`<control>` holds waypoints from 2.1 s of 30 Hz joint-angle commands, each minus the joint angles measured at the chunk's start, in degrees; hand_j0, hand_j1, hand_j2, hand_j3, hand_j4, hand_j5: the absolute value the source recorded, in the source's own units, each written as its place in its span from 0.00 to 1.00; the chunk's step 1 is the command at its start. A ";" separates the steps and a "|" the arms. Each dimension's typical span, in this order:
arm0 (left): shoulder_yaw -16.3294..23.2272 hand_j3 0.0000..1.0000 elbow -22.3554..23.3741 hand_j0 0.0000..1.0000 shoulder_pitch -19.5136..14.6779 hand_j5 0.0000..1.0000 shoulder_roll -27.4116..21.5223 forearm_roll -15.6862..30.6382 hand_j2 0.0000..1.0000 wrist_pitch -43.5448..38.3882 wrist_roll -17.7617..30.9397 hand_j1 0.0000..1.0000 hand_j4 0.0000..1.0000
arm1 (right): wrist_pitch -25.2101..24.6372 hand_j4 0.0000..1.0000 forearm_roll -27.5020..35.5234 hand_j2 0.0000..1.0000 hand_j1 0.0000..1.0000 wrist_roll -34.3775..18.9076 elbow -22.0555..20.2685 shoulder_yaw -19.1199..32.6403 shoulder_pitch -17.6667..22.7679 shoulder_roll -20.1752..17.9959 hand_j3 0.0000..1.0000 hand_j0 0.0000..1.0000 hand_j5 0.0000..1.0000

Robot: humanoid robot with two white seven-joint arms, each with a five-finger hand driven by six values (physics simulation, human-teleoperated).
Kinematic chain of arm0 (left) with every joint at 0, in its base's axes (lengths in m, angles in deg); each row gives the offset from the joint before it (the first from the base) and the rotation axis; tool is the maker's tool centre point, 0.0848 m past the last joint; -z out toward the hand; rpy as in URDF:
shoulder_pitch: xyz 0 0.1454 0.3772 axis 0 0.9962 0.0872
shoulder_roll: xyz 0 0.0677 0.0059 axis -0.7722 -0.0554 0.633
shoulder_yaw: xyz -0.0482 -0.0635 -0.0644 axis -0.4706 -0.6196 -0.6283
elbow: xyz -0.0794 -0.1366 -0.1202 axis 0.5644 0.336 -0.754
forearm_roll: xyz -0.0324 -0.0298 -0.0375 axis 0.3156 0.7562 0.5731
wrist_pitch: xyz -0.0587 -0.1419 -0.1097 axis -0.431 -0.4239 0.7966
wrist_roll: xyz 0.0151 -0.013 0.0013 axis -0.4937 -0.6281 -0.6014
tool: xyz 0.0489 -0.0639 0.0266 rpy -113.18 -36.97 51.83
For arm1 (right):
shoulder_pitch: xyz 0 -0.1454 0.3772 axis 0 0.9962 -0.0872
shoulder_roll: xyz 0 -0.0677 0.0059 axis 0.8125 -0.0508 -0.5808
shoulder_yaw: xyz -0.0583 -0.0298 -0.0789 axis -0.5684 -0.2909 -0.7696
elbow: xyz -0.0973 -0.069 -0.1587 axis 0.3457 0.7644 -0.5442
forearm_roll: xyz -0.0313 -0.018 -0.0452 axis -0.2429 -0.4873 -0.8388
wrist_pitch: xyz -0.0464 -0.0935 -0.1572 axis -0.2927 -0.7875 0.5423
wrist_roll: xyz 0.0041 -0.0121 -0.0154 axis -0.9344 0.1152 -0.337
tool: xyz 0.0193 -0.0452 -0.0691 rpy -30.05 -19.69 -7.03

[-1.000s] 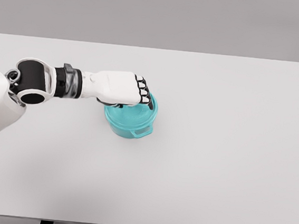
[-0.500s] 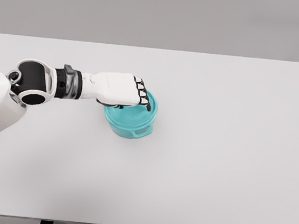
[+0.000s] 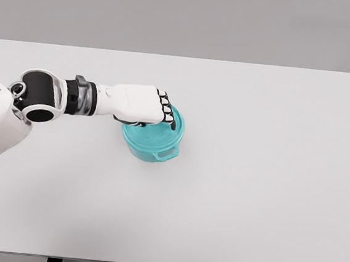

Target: Open the lid of the pot with left arm

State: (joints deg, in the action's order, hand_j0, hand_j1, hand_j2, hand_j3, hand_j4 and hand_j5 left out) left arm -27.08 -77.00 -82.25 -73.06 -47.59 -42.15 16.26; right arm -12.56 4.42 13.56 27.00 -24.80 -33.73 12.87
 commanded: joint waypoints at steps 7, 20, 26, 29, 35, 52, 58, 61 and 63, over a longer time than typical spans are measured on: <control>-0.05 0.67 0.16 0.67 -0.09 0.67 -0.27 0.23 0.67 -0.15 -0.03 0.67 0.67 | 0.01 1.00 0.04 1.00 1.00 0.00 0.02 0.01 0.00 0.00 1.00 1.00 1.00; -0.05 0.61 0.25 0.61 -0.09 0.61 -0.36 0.31 0.61 -0.15 -0.03 0.61 0.61 | 0.01 1.00 0.04 1.00 1.00 0.00 0.02 0.01 0.00 0.00 1.00 1.00 1.00; -0.13 0.57 0.25 0.57 -0.09 0.57 -0.36 0.31 0.57 -0.15 -0.03 0.57 0.57 | 0.01 1.00 0.04 1.00 1.00 0.00 0.02 0.01 0.00 0.00 1.00 1.00 1.00; -0.13 0.56 0.34 0.56 -0.09 0.56 -0.36 0.31 0.56 -0.15 -0.03 0.56 0.56 | 0.01 1.00 0.04 1.00 1.00 0.00 0.02 0.01 0.00 0.00 1.00 1.00 1.00; -0.31 0.56 1.13 0.56 -0.18 0.56 -0.27 0.58 0.56 -0.15 -0.03 0.56 0.56 | 0.01 1.00 0.04 1.00 1.00 0.00 0.02 0.01 0.00 0.00 1.00 1.00 1.00; -2.59 0.56 0.95 0.56 -2.64 0.56 -6.07 5.67 0.56 -0.15 -0.03 0.56 0.56 | 0.01 1.00 0.04 1.00 1.00 0.00 -0.07 0.01 0.00 0.00 1.00 1.00 1.00; -6.99 0.56 0.95 0.56 -1.93 0.56 -11.87 6.64 0.56 -0.15 -0.03 0.56 0.56 | 0.01 1.00 0.04 1.00 1.00 0.00 0.02 0.01 0.00 0.00 1.00 1.00 1.00; -7.96 0.56 1.13 0.56 -1.49 0.56 -13.81 6.64 0.56 -0.15 -0.03 0.56 0.56 | 0.01 1.00 0.04 1.00 1.00 0.00 0.02 0.01 0.00 0.00 1.00 1.00 1.00; -8.49 0.56 2.62 0.56 -1.23 0.56 -14.51 6.64 0.56 -0.15 -0.03 0.56 0.56 | 0.01 1.00 0.04 1.00 1.00 0.00 0.02 0.01 0.00 0.00 1.00 1.00 1.00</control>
State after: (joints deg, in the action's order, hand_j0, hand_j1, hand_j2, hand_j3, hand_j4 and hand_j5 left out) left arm -34.77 -75.18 -83.48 -86.39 -41.25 -42.14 16.27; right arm -12.56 4.42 13.56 27.00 -24.80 -33.73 12.87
